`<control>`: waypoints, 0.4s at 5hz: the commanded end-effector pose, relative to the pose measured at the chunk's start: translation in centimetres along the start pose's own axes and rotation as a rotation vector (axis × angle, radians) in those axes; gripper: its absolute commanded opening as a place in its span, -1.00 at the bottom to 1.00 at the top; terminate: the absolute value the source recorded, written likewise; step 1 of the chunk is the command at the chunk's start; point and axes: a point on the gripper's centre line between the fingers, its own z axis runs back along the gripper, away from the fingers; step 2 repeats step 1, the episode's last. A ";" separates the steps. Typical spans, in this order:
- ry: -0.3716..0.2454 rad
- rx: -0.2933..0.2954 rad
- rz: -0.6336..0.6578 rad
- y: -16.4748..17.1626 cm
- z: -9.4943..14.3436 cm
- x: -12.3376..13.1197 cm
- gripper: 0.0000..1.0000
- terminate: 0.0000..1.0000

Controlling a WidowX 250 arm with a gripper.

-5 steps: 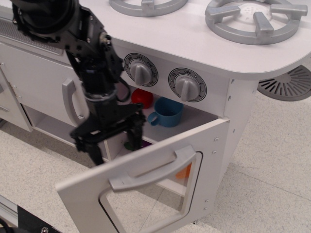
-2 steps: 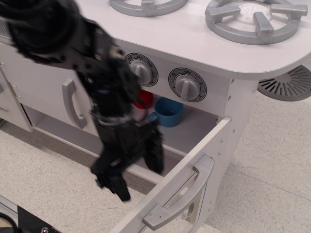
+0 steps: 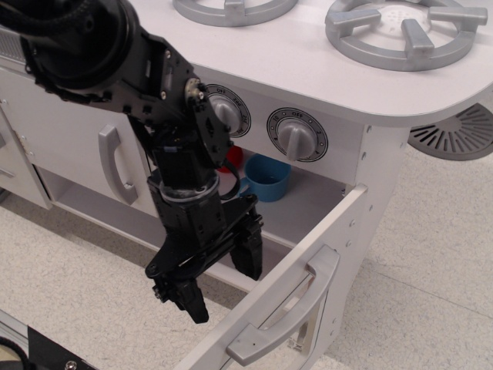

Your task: Open oven

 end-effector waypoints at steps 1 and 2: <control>-0.009 -0.032 -0.010 -1.3 1.8 -0.2 1.00 1.00; -0.009 -0.032 -0.010 -1.3 1.8 -0.2 1.00 1.00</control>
